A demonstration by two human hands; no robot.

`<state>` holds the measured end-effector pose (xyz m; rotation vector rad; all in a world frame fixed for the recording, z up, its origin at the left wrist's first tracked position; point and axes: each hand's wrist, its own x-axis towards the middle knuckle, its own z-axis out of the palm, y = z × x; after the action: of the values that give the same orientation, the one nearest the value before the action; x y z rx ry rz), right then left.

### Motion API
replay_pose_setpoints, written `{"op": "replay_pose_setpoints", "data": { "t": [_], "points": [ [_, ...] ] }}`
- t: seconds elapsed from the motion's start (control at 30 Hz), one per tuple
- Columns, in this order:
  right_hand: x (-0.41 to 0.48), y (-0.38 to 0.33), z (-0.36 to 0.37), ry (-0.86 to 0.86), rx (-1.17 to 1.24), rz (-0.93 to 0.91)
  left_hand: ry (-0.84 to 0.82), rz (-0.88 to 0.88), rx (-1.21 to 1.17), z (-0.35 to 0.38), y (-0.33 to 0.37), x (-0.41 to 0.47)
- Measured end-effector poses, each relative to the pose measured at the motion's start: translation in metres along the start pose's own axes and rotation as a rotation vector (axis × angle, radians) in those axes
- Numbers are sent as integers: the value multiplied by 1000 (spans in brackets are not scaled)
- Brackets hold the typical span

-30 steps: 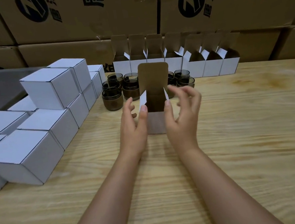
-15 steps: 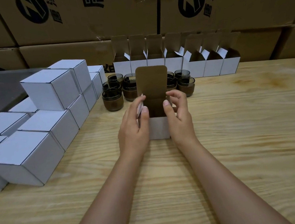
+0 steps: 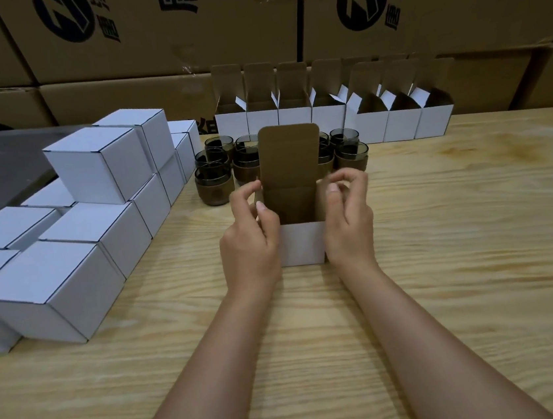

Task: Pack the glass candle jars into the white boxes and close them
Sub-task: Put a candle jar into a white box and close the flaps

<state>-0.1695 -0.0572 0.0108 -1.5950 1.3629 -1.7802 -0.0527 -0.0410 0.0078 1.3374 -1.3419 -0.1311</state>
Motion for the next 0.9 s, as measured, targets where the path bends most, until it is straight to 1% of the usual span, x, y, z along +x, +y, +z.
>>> {"op": "replay_pose_setpoints", "data": {
  "t": [0.07,0.13,0.2,0.27,0.4,0.5,0.67,0.77,0.9],
  "points": [
    [2,2,-1,54,61,96,51,-51,-33,0,0,1],
    [5,2,-2,41,140,217,60,-90,-62,0,-2,1],
    [8,-1,-4,18,280,332,50,-161,-117,0,-3,2],
    [10,-3,-6,-51,376,359,36,-264,-264,0,-3,5],
    [12,0,-12,-236,376,357,-67,-445,-618,-3,0,10],
    [15,0,-16,-296,494,405,-150,-545,-787,-6,-2,13],
    [16,-2,-18,-308,497,418,-275,-553,-926,-11,-1,12],
    [18,-4,-22,-348,501,423,-337,-537,-907,-15,-2,14],
    [18,-5,-24,-421,504,399,-381,-472,-833,-18,-7,17]
  ]
}}
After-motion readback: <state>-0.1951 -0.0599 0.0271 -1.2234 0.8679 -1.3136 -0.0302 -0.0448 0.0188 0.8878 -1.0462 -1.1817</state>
